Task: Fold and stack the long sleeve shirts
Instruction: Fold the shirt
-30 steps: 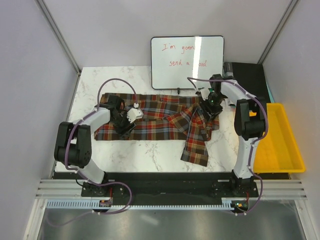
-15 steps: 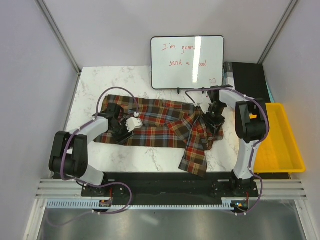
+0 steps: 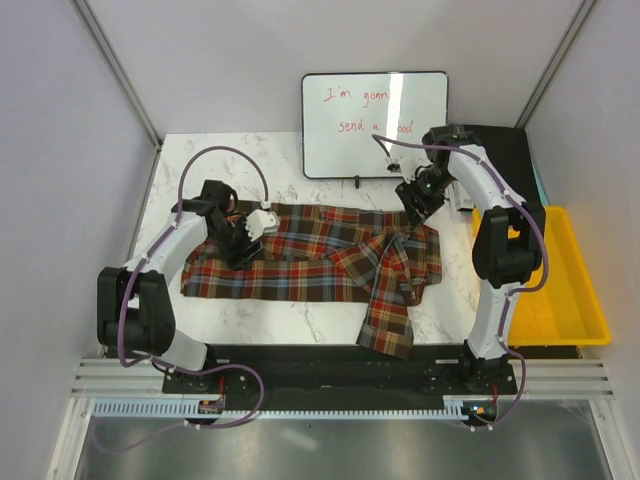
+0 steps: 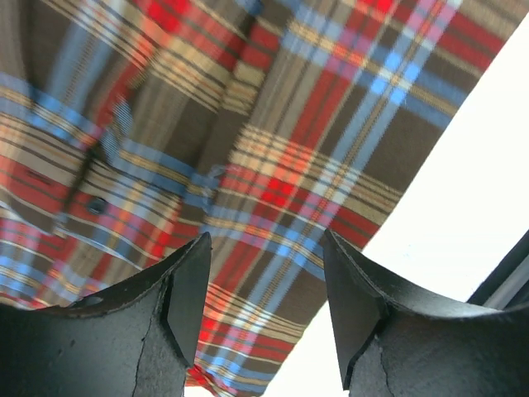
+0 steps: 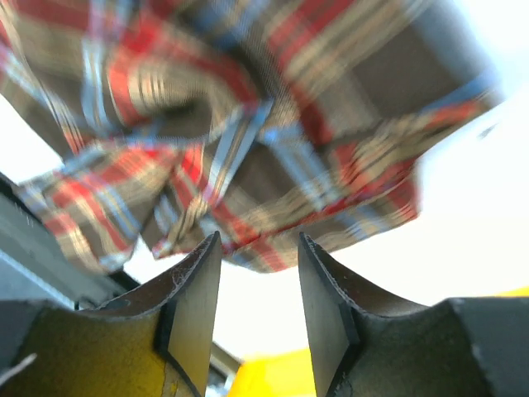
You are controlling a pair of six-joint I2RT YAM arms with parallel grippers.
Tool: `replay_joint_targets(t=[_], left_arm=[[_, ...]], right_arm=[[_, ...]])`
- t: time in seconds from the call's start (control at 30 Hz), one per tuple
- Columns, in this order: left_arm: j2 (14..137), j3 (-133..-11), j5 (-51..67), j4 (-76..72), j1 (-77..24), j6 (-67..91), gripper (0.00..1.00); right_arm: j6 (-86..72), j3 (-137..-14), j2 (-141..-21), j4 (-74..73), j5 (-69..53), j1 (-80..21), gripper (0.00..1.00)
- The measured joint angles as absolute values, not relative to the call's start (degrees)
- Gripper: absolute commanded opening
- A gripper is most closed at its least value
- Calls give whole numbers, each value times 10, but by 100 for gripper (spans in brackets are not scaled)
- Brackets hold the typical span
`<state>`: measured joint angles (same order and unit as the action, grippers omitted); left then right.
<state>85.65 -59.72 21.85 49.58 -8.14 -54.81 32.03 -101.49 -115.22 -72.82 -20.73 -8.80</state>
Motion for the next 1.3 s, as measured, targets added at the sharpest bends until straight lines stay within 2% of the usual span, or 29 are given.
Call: replay_joint_targets(t=[0.17, 0.43, 0.53, 0.6, 0.63, 0.73, 1.0, 1.3], left_arm=[[873, -622, 232, 503, -77, -545, 65], [899, -622, 243, 509, -32, -540, 66], [921, -622, 245, 509, -3, -539, 66], [931, -622, 246, 509, 12, -539, 66], [934, -622, 246, 509, 16, -539, 66], [934, -623, 246, 509, 28, -539, 66], [952, -629, 257, 506, 43, -535, 62], [962, -629, 258, 505, 54, -531, 62]], right_arm=[[302, -1087, -1200, -728, -232, -93, 64], [291, -1098, -1247, -729, -250, -116, 62], [292, -1098, -1250, -727, -250, -128, 54], [291, -1098, -1256, -726, -250, -136, 39], [293, -1098, -1260, -725, -249, -138, 25], [293, -1098, -1267, -723, -249, -141, 1], [285, -1138, -1267, -724, -253, -142, 0], [284, -1182, -1285, -724, -246, -159, 0]])
